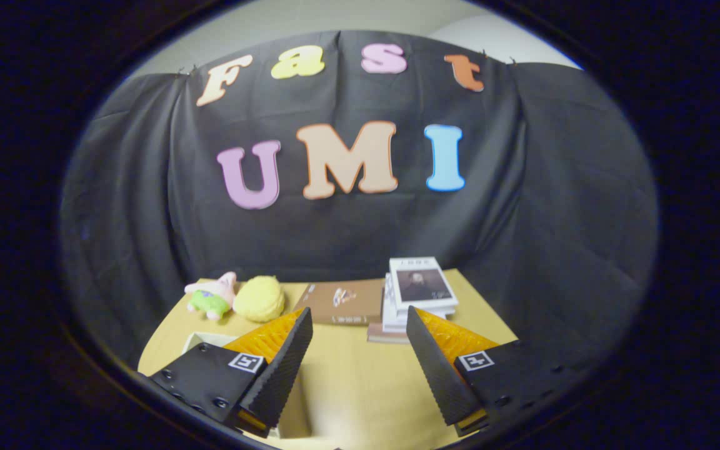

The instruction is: Open the storage box then place both shoes into the box .Put the left shoe in first, then the right shoe, with the right side of both shoes facing outward in a uniform manner.

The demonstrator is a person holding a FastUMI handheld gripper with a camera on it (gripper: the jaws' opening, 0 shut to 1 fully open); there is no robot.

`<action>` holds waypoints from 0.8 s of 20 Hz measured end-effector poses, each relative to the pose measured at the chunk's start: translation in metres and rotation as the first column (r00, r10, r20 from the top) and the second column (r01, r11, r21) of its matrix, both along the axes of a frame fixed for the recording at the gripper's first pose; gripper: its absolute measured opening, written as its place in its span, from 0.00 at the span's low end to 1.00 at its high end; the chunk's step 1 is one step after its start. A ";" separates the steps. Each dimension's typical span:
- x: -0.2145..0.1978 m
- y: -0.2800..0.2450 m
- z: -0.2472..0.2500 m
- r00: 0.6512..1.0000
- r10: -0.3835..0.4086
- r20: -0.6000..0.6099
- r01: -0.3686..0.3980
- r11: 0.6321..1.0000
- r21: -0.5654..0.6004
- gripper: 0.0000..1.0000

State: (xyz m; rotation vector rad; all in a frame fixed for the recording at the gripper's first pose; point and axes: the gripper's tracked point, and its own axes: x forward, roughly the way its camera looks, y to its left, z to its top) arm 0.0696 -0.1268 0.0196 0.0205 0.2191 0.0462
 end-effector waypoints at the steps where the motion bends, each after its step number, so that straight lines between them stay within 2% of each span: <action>1: 0.001 -0.007 0.007 0.999 -0.002 0.047 0.003 1.000 -0.016 0.97; 6: -0.009 -0.020 0.040 0.966 0.018 0.256 -0.012 1.000 -0.025 0.97; 10: -0.023 -0.022 0.041 0.960 0.032 0.279 -0.019 0.999 -0.050 0.97; 13: -0.034 -0.017 0.046 0.950 0.041 0.310 -0.033 0.999 -0.030 0.98; 16: -0.039 -0.013 0.033 0.955 0.041 0.294 -0.040 0.999 -0.009 0.99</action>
